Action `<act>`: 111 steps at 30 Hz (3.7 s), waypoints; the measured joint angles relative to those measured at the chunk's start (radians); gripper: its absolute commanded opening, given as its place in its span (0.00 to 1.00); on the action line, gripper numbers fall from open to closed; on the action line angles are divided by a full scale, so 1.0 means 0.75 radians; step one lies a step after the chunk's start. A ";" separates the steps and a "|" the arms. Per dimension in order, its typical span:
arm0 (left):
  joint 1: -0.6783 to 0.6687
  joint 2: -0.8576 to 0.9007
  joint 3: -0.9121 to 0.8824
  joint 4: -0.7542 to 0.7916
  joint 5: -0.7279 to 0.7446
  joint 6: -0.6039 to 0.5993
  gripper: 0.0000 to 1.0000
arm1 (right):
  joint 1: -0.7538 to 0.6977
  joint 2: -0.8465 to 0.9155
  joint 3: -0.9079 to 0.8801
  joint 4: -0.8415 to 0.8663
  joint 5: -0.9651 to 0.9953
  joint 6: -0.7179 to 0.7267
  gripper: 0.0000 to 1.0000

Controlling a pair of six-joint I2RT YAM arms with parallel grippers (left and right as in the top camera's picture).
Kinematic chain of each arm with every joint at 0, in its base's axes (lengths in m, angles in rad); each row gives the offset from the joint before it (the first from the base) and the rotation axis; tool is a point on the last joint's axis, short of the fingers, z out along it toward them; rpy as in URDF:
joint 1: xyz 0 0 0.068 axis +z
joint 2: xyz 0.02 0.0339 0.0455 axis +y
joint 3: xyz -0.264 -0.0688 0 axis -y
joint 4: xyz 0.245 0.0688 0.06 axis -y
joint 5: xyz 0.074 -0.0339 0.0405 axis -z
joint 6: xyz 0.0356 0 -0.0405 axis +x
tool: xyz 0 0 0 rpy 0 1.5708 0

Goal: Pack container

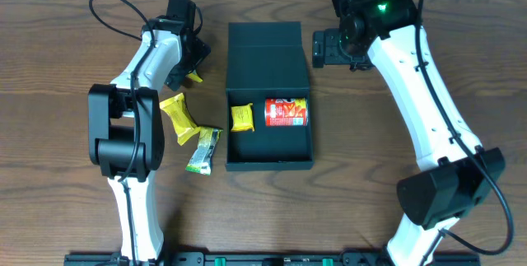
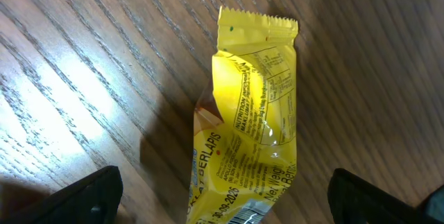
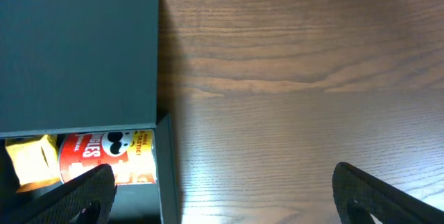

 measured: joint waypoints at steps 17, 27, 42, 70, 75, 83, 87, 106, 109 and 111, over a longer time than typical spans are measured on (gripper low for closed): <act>0.000 0.011 0.000 -0.002 -0.061 0.019 0.96 | 0.000 0.000 0.000 -0.025 0.000 0.000 0.99; 0.000 0.055 0.002 -0.012 -0.071 0.023 0.96 | 0.000 0.000 0.000 -0.042 0.000 0.000 0.99; 0.001 0.055 0.002 -0.011 -0.089 0.022 0.90 | 0.000 0.000 0.000 -0.062 0.001 0.000 0.99; 0.003 0.063 0.002 0.040 -0.121 0.023 0.34 | -0.001 0.000 0.000 -0.081 0.001 0.000 0.99; 0.003 0.063 0.002 0.040 -0.111 0.023 0.28 | -0.001 0.000 0.000 -0.081 0.000 0.000 0.99; 0.003 0.058 0.003 0.014 -0.084 0.041 0.26 | 0.000 0.000 0.000 -0.058 0.000 0.000 0.99; 0.003 0.045 0.003 -0.015 -0.074 0.099 0.26 | -0.001 0.000 0.000 -0.041 0.000 0.000 0.99; -0.098 -0.281 0.003 -0.319 0.013 0.559 0.24 | -0.001 0.000 0.000 0.090 0.001 -0.002 0.99; -0.172 -0.317 0.003 -0.387 0.024 0.636 0.24 | -0.001 0.000 0.000 0.107 0.031 -0.007 0.99; -0.224 -0.334 0.003 -0.430 0.027 0.681 0.24 | -0.001 0.000 0.000 0.112 0.073 -0.013 0.99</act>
